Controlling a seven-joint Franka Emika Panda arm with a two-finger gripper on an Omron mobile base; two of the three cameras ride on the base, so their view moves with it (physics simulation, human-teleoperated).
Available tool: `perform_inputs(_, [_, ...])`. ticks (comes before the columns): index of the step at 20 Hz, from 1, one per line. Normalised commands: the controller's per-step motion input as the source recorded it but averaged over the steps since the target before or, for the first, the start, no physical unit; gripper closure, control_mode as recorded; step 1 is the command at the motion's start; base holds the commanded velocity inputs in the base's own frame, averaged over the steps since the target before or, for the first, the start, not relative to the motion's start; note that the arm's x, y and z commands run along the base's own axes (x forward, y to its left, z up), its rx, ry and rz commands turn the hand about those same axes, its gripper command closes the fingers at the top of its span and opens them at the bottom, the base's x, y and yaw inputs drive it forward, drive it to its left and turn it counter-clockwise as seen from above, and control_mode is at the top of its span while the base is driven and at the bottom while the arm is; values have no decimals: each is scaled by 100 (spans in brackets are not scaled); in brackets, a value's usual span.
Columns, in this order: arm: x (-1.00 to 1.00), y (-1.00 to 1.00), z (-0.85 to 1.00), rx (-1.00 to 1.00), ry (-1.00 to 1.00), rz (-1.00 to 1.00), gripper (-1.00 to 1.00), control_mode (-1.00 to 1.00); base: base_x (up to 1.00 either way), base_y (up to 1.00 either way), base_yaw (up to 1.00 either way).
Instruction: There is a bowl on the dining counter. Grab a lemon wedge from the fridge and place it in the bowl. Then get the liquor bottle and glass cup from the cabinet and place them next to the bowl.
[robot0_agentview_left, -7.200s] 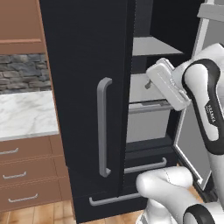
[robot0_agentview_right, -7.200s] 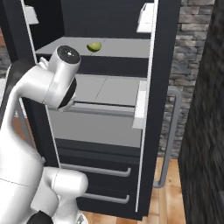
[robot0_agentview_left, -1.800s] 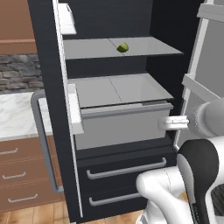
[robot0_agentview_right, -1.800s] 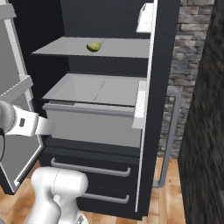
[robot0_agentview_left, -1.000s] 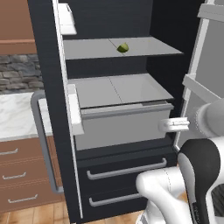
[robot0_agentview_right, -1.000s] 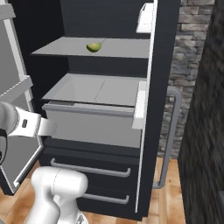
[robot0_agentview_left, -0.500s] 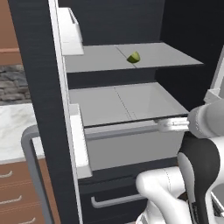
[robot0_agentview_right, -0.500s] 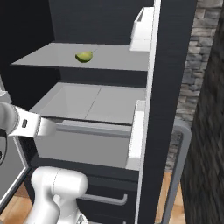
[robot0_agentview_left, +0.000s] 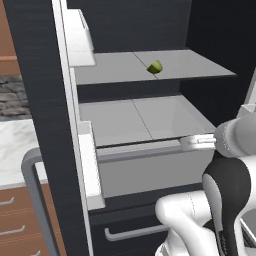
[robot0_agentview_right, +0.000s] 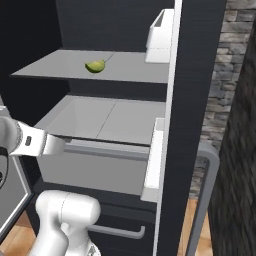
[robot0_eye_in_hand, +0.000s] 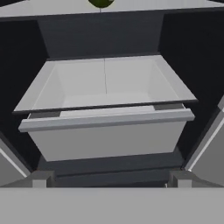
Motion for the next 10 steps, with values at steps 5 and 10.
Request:
perform_inputs(5, [2,0,-2,0,-2,0,-100,-100,7,0,0])
perform_inputs(10, [46,8,34,1,-3,-8,-100,-100,0,0,0])
